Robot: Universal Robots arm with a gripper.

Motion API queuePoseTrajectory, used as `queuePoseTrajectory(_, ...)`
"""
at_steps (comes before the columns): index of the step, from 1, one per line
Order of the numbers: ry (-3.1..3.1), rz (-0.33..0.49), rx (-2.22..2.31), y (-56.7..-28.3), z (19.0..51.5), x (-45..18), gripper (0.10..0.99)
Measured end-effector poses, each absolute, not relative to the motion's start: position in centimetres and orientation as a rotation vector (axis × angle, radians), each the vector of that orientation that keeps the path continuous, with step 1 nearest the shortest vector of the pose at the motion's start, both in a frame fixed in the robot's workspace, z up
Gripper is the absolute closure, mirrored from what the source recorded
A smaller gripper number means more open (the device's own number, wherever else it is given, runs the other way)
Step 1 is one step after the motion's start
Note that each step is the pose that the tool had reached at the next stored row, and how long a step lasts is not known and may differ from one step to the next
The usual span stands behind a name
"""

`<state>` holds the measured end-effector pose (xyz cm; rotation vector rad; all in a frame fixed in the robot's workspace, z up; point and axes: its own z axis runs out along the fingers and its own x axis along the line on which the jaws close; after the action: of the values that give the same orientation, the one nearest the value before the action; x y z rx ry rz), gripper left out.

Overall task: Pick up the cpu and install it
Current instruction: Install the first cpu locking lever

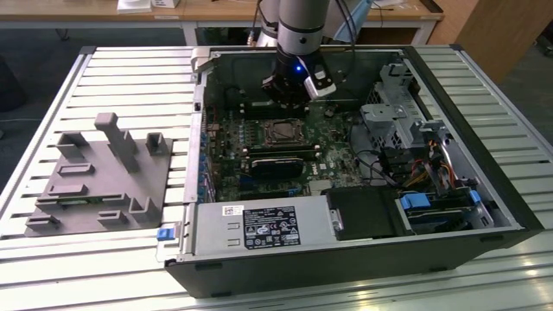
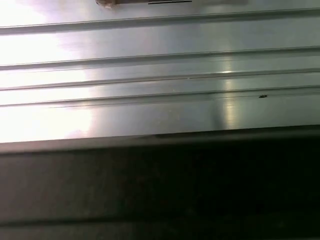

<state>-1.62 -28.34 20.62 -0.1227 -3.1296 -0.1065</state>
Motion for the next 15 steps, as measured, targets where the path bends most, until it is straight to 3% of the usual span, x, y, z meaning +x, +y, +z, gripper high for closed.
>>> queuePoseTrajectory(15, -3.130, -0.107, -0.123, -28.91, 20.93, -1.62, 0.980)
